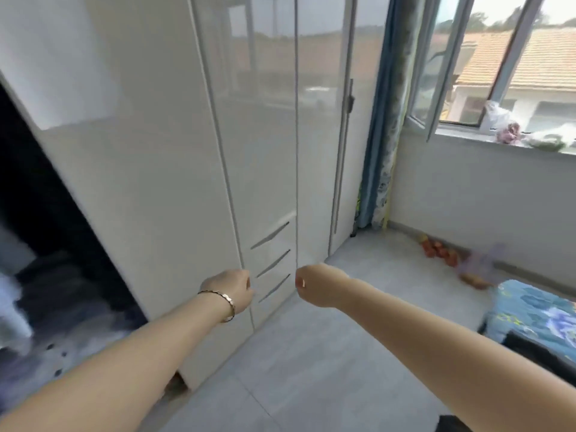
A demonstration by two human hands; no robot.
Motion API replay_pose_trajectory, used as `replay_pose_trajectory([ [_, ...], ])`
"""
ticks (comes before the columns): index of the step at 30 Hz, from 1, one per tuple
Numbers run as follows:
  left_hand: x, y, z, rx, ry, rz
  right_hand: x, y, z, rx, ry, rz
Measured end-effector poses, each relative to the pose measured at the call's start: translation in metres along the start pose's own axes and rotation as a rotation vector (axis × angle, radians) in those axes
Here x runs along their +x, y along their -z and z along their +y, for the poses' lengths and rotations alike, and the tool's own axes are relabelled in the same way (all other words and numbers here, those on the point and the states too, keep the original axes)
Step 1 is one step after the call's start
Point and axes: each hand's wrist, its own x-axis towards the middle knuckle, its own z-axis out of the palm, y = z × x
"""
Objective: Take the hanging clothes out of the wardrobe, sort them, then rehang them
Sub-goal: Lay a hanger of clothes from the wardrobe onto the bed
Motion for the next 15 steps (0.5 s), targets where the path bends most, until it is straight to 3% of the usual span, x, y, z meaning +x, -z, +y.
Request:
replay_pose_trajectory([
  [8,-0.03,0.095,-0.235,-0.042,0.326,0.182,0.12,0.067,-0.226,-0.088,0.295,0.107],
  [15,-0.042,0.173,-0.367,-0.102,0.597,0.348,0.183,0.141,-0.383,-0.062,0.519,0.196],
])
